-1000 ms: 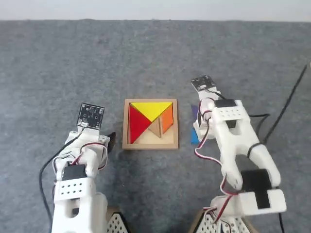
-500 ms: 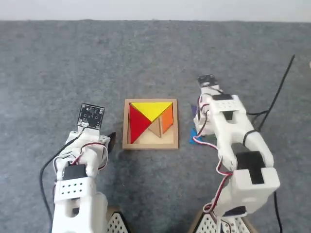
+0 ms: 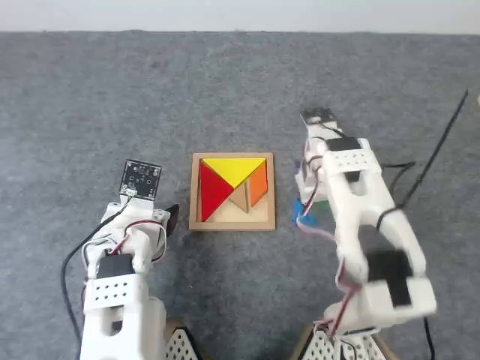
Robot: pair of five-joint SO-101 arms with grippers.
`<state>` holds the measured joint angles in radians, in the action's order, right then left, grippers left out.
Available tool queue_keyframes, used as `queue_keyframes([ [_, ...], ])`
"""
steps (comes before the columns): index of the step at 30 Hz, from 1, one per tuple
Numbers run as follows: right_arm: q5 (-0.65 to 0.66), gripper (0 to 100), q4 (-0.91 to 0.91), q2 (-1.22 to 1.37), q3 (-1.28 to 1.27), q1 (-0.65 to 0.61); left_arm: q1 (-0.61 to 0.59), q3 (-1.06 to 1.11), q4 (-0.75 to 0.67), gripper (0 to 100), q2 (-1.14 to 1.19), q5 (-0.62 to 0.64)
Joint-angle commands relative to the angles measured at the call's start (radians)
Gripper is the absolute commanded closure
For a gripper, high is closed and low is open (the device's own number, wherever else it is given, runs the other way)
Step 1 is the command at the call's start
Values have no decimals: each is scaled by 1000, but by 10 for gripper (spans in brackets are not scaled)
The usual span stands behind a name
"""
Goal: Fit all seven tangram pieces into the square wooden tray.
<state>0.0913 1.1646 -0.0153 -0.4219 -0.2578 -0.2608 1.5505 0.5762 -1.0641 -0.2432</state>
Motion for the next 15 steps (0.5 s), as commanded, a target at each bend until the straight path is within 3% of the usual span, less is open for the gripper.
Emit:
queue_keyframes([
  [1, -12, 920, 54, -199, 8, -173, 0, -5, -18, 720, -12, -12],
  [5, -8, 919, 8, -206, -3, -346, 0, -5, -18, 720, -12, -12],
  [15, 64, 919, -87, 120, 130, -552, 0, -5, -18, 720, -12, -12],
])
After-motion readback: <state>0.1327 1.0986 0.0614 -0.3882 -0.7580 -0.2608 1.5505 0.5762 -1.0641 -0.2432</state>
